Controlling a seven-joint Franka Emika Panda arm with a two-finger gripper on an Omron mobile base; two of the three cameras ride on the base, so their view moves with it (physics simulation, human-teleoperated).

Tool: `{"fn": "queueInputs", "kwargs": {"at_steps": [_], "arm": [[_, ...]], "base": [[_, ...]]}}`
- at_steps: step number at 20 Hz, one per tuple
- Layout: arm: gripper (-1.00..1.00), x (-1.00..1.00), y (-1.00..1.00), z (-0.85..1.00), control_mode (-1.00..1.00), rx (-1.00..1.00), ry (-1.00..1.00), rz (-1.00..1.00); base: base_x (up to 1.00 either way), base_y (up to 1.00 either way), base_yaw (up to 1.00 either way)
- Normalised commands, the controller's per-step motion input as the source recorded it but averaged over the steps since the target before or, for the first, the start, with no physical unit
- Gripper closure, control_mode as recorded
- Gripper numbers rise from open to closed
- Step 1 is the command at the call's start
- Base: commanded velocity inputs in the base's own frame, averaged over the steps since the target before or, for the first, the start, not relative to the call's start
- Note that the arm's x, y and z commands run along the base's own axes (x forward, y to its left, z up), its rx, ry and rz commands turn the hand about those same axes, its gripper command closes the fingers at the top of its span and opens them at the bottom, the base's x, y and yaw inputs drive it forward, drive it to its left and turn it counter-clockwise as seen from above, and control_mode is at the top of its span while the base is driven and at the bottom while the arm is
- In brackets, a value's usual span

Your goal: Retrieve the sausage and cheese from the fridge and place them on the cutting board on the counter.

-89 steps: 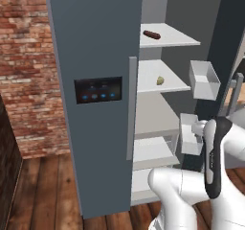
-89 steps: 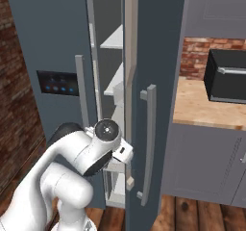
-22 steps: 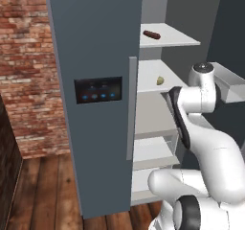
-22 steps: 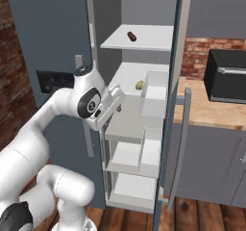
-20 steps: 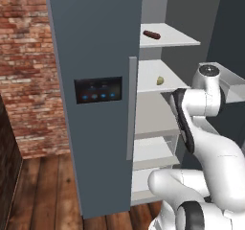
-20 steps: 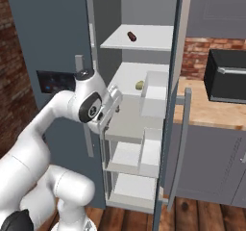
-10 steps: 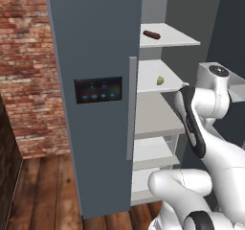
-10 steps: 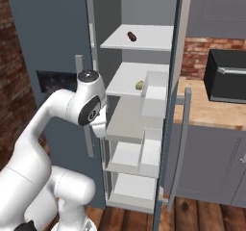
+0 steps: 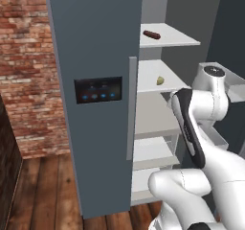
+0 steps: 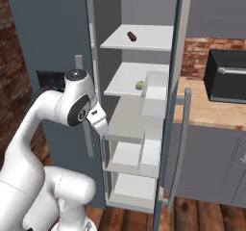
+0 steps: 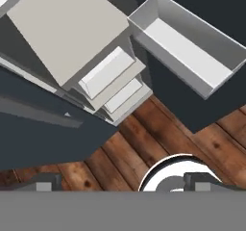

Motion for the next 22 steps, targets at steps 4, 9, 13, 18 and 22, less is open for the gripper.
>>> {"fn": "queueInputs", "kwargs": {"at_steps": [4, 9, 13, 18, 22], "arm": [[-1.00, -0.37, 0.00, -0.02, -1.00, -0.11, 0.00, 0.15], [-1.00, -0.38, 0.05, 0.00, -1.00, -0.04, 0.00, 0.07], [-1.00, -0.17, 0.03, 0.00, -1.00, -0.04, 0.00, 0.03], [-1.00, -0.04, 0.04, 0.02, -1.00, -0.03, 0.00, 0.03], [-1.00, 0.00, 0.00, 0.00, -1.00, 0.00, 0.00, 0.00]], "base": [[0.00, 0.00, 0.00], [0.00, 0.00, 0.00], [0.00, 0.00, 0.00], [0.00, 0.00, 0.00], [0.00, 0.00, 0.00]]}}
